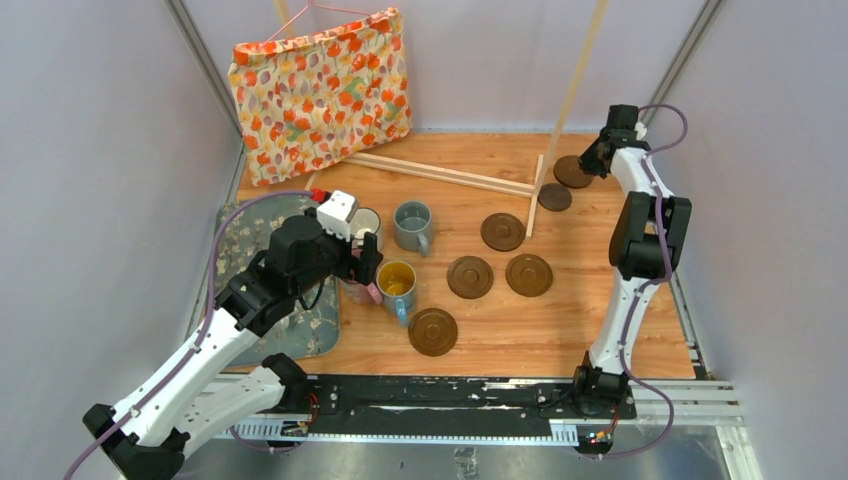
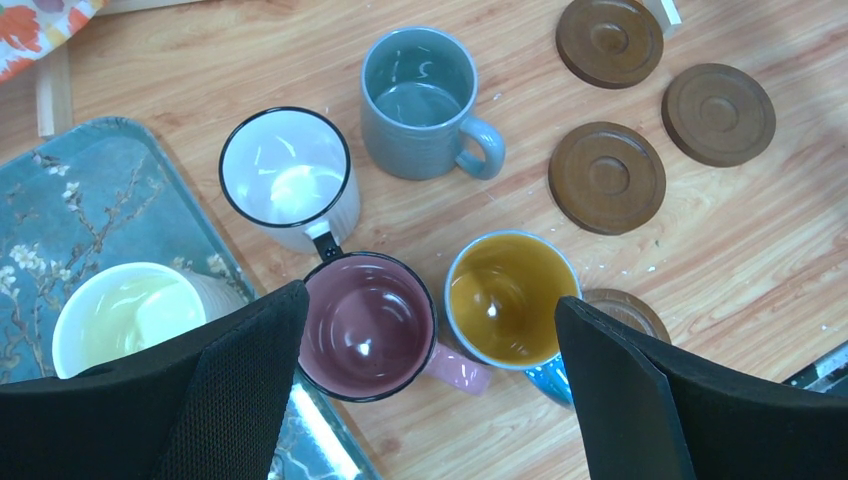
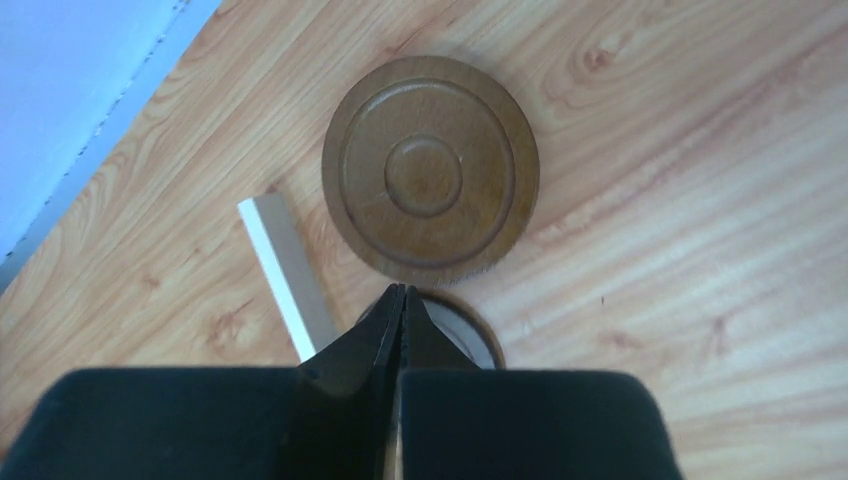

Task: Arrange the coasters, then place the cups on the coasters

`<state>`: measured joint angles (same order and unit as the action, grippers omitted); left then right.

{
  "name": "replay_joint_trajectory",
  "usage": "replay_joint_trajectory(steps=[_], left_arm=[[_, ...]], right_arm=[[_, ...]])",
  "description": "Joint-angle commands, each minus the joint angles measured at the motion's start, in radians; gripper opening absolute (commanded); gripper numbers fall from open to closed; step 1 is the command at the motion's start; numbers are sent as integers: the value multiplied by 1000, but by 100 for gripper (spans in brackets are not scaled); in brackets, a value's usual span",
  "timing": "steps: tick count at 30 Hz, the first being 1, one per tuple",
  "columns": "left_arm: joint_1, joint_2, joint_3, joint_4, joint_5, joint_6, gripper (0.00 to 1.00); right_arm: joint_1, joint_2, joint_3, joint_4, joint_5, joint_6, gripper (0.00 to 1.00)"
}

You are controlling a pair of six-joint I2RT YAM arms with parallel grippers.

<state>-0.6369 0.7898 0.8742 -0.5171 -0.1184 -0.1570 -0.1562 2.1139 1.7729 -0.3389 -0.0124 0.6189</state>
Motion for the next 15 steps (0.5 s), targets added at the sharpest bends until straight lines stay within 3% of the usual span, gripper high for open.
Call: replay_joint_trajectory(steps=[1, 8, 15], left_arm=[[6, -10, -1, 14, 10, -3, 100], [6, -9, -4, 11, 1, -1, 100], [6, -6, -4, 10, 2, -1, 100]], right_arm=[[-28, 115, 124, -87, -40, -43, 0], [-29, 290, 323, -177, -70, -69, 0], [-29, 352, 372, -269, 2, -93, 0]])
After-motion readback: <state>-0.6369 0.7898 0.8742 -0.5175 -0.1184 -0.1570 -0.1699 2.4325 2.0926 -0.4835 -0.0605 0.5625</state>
